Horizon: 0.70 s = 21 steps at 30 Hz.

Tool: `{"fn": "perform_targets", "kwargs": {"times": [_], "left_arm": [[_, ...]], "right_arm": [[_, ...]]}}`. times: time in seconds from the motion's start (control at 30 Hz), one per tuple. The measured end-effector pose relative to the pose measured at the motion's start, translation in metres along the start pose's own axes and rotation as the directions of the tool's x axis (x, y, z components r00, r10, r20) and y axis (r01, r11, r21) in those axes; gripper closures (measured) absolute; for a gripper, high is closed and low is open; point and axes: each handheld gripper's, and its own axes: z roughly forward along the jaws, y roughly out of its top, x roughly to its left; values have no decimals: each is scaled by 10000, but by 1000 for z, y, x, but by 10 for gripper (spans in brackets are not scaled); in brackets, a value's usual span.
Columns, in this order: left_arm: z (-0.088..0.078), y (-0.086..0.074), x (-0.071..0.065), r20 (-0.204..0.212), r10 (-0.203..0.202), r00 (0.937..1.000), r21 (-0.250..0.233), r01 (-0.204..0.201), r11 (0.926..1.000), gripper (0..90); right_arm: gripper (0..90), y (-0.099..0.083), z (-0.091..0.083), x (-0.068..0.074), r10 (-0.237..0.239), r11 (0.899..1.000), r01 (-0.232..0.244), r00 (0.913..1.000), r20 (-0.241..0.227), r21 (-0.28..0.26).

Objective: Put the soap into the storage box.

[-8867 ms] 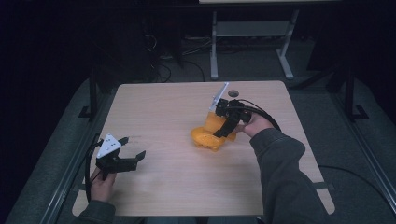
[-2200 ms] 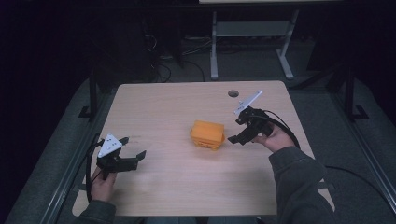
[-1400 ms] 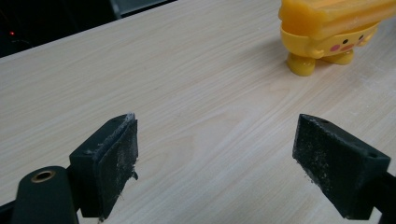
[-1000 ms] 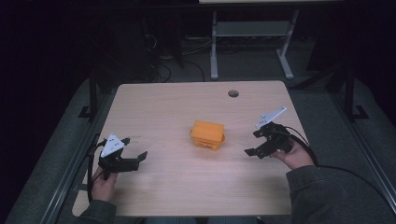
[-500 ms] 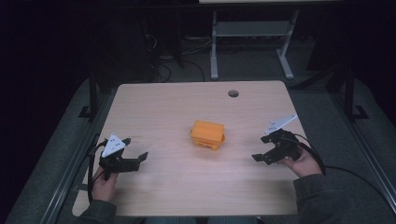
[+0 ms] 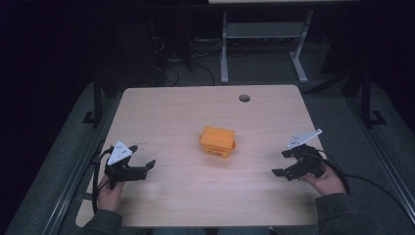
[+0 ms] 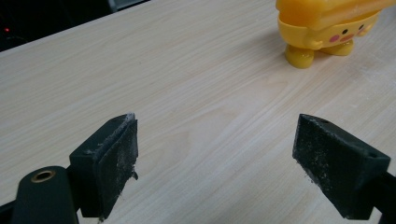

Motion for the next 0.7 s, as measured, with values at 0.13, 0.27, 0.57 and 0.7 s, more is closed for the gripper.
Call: {"fn": "perform_targets", "kwargs": {"times": [0.13,0.27,0.57,0.7], "left_arm": [[0,0,0,3,-8,10000,17,8,10000,134],[0,0,0,9,-11,10000,33,11,10000,134],[1,0,-1,66,-67,10000,45,66,10000,134],[1,0,-1,59,-59,10000,44,58,10000,134]], "right_arm": [[166,-7,0,-1,148,9999,-148,9999,-5,-42],[166,-14,0,0,262,9996,-262,9996,34,-55],[166,-35,0,4,508,9986,-507,9987,104,-162],[166,-43,0,7,619,9980,-617,9980,143,-170]]}}
